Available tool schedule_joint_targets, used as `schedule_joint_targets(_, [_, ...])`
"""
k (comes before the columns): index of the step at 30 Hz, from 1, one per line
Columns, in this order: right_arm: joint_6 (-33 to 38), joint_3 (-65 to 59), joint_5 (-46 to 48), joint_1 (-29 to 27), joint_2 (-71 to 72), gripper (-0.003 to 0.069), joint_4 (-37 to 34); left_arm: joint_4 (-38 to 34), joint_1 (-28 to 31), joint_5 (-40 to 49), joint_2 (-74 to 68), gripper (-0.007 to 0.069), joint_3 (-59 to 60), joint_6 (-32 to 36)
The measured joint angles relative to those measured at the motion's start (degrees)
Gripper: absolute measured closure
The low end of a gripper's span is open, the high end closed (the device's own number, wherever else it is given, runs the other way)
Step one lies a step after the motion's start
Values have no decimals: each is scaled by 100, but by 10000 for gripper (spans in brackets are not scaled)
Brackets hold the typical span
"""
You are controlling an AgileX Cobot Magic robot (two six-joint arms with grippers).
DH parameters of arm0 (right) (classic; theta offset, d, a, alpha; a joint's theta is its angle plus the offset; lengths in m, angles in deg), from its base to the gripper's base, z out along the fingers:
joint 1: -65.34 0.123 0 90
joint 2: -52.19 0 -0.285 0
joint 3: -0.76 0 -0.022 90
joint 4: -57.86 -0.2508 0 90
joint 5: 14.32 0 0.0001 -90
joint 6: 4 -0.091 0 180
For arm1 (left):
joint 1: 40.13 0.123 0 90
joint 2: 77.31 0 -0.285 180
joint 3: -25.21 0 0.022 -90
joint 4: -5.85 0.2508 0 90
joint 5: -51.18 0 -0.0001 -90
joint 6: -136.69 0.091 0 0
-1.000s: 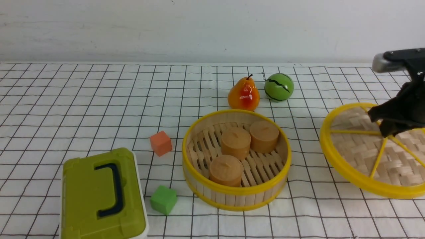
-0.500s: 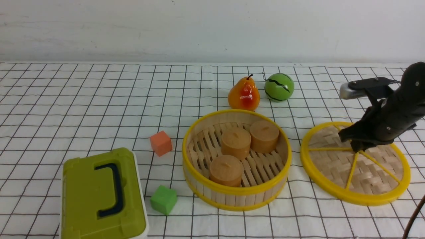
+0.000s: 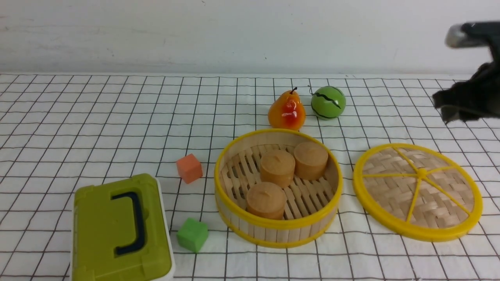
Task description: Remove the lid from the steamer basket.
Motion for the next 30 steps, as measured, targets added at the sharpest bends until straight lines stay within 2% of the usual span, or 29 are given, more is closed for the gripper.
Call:
schedule_joint_targets(3, [33, -295, -132, 0, 559, 477, -114, 0, 0, 0, 0, 385, 0, 0])
schedule_joint_targets(8, [462, -1686, -886, 0, 2396, 608, -771, 0, 0, 0, 0, 385, 0, 0])
schedule_joint_targets(13, [1048, -2476, -1209, 0, 3710, 675, -1322, 0, 0, 0, 0, 385, 0, 0])
schedule_joint_targets(18, [1630, -2851, -1184, 0, 4808, 681, -1418, 0, 0, 0, 0, 385, 0, 0])
schedule_joint_targets(25, [1709, -2898, -232, 0, 5766, 681, -1398, 0, 0, 0, 0, 385, 0, 0])
schedule_joint_targets(30, [1720, -2898, -139, 0, 6049, 679, -1285, 0, 0, 0, 0, 385, 0, 0])
